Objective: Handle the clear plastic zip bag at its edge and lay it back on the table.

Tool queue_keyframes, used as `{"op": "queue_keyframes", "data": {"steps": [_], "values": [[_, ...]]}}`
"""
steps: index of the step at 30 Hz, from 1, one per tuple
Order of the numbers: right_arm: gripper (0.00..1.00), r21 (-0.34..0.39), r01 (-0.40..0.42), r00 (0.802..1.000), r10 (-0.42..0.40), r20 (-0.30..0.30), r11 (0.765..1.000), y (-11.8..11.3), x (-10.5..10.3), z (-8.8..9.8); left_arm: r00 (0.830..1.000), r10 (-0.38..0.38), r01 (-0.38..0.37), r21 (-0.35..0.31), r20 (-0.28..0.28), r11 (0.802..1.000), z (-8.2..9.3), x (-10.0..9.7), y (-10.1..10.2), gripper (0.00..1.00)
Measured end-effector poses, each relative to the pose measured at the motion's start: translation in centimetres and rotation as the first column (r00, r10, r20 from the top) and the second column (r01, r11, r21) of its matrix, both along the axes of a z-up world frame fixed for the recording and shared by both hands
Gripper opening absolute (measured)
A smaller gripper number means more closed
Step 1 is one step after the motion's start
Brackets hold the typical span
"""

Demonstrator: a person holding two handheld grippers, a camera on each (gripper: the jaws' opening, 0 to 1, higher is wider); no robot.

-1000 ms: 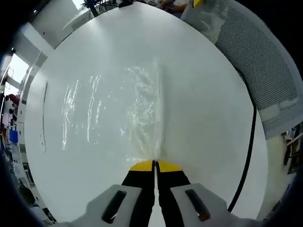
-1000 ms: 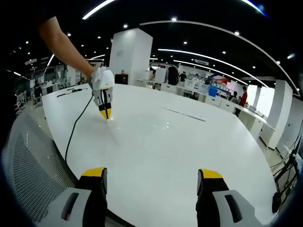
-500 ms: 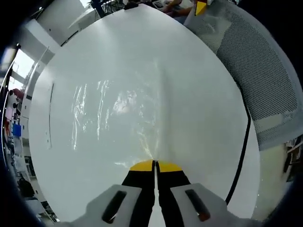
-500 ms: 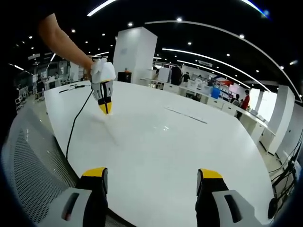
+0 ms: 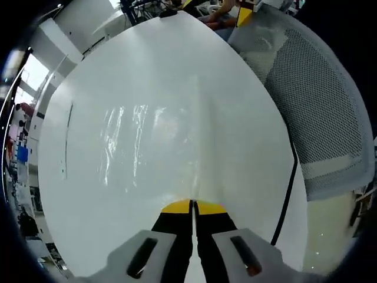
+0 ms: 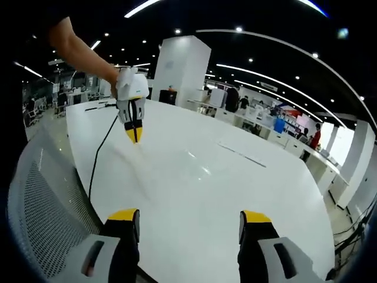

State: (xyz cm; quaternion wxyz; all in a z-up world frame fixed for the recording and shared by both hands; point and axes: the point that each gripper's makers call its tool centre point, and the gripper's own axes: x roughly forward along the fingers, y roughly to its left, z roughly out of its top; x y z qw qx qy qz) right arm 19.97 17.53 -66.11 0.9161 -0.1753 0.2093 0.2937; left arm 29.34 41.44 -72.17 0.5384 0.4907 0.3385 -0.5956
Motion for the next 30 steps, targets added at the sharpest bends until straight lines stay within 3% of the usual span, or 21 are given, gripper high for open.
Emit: {"op": "queue_keyframes", "data": {"steps": [10,17,30], "values": [[0.54,-0.002,-0.096,0.995,0.096,0.013,0.995,2.8,0.2,1.5,0.999,0.022,-0.022,0.001,-0.03,1.0,1.4,-2.4,-0.5,0.0],[0.51,-0.008,-0.174,0.984,0.174,0.025,0.985,5.2,-0.1,1.9,0.998,0.035,-0.034,0.017,-0.05,0.999,2.0,-3.7,-0.8,0.0],[0.34,-0.024,-0.282,0.959,0.283,0.021,0.959,8.4,-0.3,2.0,0.997,0.067,-0.067,0.005,-0.038,0.998,3.0,-5.0,-1.4,0.0]]}}
